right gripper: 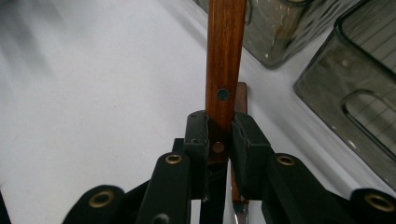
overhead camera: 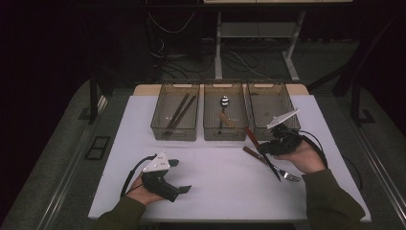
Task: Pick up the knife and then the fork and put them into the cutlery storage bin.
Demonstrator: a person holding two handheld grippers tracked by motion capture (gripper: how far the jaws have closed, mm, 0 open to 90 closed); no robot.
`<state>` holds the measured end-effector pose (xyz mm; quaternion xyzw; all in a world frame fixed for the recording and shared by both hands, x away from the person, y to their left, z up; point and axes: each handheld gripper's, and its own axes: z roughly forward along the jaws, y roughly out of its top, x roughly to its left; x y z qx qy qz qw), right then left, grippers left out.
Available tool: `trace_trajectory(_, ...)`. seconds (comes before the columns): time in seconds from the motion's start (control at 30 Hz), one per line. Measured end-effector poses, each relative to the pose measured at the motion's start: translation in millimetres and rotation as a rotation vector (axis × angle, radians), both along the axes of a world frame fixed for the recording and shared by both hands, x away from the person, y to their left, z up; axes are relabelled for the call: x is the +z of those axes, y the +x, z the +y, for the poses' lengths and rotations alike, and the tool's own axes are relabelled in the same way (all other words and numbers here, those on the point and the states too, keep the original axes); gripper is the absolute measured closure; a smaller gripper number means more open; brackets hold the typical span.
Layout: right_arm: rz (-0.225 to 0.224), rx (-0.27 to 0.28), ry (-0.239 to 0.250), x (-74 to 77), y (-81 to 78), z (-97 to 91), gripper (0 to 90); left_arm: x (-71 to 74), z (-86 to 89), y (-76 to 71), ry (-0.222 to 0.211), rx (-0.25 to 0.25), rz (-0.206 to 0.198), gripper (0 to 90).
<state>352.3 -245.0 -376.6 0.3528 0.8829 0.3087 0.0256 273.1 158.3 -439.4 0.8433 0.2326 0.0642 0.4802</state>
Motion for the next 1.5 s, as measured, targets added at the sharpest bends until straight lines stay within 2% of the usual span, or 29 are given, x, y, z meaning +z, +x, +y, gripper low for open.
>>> trace_trajectory(0.1, -0.004, -0.001, 0.022, 3.1, 0.3, -0.7, 77.4, 0.0, 0.1, 0.1, -0.001, 0.0, 0.0, 0.0)
trace_trajectory(0.43, -0.054, -0.031, 0.049, 24.1, 4.8, -4.4, 77.4, 0.3, 0.3, -0.3, -0.004, 0.0, 0.0, 0.0)
trace_trajectory(0.67, -0.084, -0.068, 0.04, 37.8, 14.4, -12.5, 77.3, 0.2, 0.8, 0.2, -0.004, -0.006, 0.0, 0.0)
trace_trajectory(1.03, -0.119, -0.149, 0.038, 54.5, 32.2, -32.9, 77.3, -1.1, 1.7, 2.0, -0.021, 0.015, 0.004, 0.0)
trace_trajectory(1.5, -0.158, -0.203, 0.041, 80.6, 53.8, -46.7, 77.3, 0.1, 2.5, 1.7, -0.027, 0.017, 0.004, 0.0)
